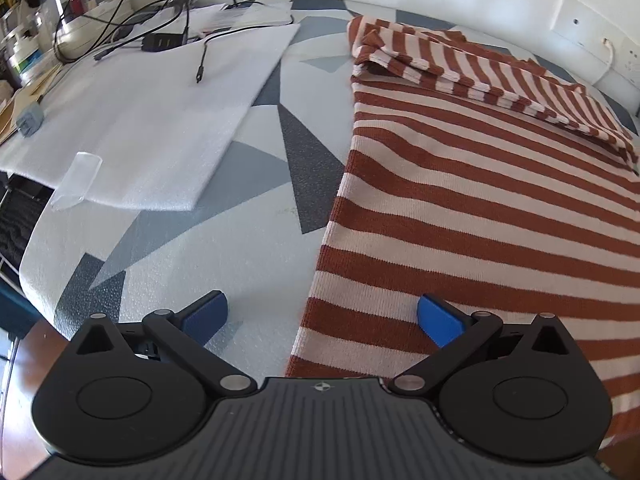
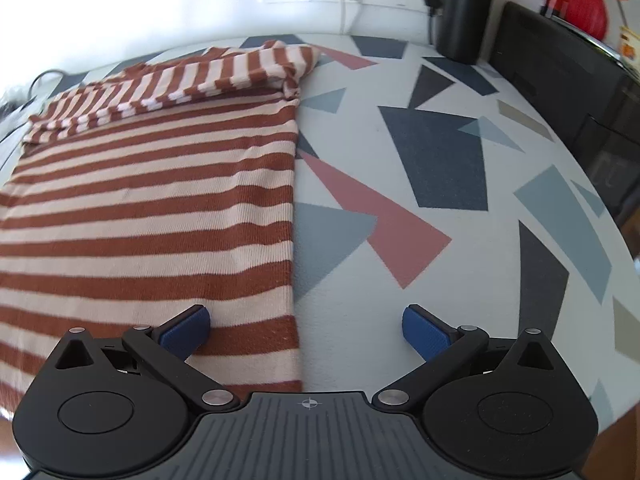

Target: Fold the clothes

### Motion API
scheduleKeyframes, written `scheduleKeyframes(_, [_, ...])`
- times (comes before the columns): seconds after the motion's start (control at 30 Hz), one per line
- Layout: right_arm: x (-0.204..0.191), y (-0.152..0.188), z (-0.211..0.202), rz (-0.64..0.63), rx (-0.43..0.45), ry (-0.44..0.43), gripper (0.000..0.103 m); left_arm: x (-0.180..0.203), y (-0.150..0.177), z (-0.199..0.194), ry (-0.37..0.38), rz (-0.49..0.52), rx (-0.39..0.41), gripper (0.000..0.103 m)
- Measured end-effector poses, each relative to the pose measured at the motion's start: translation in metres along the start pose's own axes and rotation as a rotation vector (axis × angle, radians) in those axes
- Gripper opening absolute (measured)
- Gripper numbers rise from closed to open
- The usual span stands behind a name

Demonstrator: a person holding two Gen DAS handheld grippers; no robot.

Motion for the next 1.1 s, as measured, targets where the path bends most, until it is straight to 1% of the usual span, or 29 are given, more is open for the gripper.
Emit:
scheduleKeyframes(0.1, [-0.004, 0.003, -0.001, 0.053, 0.030, 0.037, 0.102, -0.001, -0.001, 0.001, 0.028, 0.053, -0.026, 0.103])
scheduleKeyframes(0.23, [-0.005, 0.002, -0.001, 0.098, 0.031, 0.069, 0.102, -0.001, -0.004, 0.004, 0.038, 0.067, -0.052, 0.103])
scheduleKeyframes(0.47, [-0.004, 0.001, 0.000, 0.124, -0.009, 0.081, 0.102, -0.002, -0.004, 0.003, 0.021, 0.035, -0.048, 0.103])
scheduleKeyframes(0.63, [-0.004, 0.004, -0.002, 0.128, -0.015, 0.082, 0.102, -0.001, -0.005, 0.004, 0.027, 0.057, -0.051, 0.103])
scheduleKeyframes(0.77, [-0.005, 0.009, -0.006, 0.106, -0.035, 0.063, 0.102, 0.000, -0.006, 0.005, 0.034, 0.070, -0.044, 0.103])
scheduleKeyframes(0.97, [-0.006, 0.013, -0.008, 0.120, -0.014, 0.075, 0.102, 0.001, -0.007, 0.006, 0.042, 0.089, -0.025, 0.103])
scheduleKeyframes(1.1, [-0.006, 0.008, -0.007, 0.130, -0.056, 0.084, 0.102, 0.002, -0.007, 0.006, 0.053, 0.110, -0.015, 0.103])
Point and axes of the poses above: each gripper's, at about its wrist camera, not at the fingertips, and z roughly the way its jaws point, x to its right, y to its underside, the point moved 7 cm from there along z, roughly the way its jaws point, and after that the axes turned 1 degree about -y, right-handed, at the moved point
